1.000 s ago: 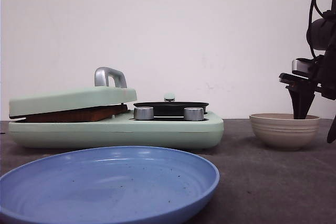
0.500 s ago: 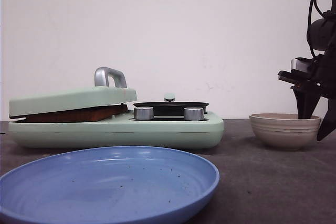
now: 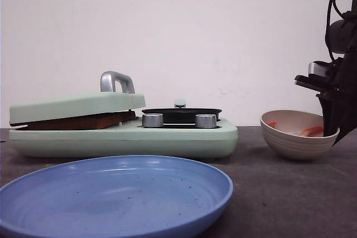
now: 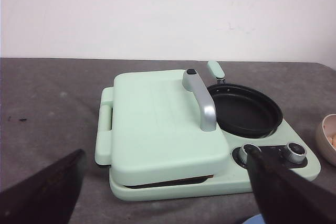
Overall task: Make breakfast with bread and shrimp
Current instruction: 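Grip the bowl rim with the right gripper and tilt it, then lift the bowl with the right gripper over the black frying pan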
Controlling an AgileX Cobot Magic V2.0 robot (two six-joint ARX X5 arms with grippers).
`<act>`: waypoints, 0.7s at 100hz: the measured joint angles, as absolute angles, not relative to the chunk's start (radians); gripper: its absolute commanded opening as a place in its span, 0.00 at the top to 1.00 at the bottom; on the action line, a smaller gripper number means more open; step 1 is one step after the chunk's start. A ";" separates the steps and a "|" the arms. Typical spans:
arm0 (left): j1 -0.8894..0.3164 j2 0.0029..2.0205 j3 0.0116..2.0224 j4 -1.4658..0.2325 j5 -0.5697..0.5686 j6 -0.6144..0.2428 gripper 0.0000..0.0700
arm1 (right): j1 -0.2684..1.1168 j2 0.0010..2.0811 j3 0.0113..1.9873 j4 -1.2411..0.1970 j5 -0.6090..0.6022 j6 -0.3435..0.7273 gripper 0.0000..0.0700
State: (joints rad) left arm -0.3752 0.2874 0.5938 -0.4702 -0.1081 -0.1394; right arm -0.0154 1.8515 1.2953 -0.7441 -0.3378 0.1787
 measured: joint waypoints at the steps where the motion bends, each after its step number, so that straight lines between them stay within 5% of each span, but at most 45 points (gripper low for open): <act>1: -0.375 0.287 0.594 -0.470 -0.108 -0.139 0.20 | -0.015 1.851 1.295 -0.744 -0.338 0.179 1.00; 70: -0.375 0.287 0.594 -0.471 -0.108 -0.139 0.20 | -0.011 1.851 1.295 -0.669 -0.425 0.198 1.00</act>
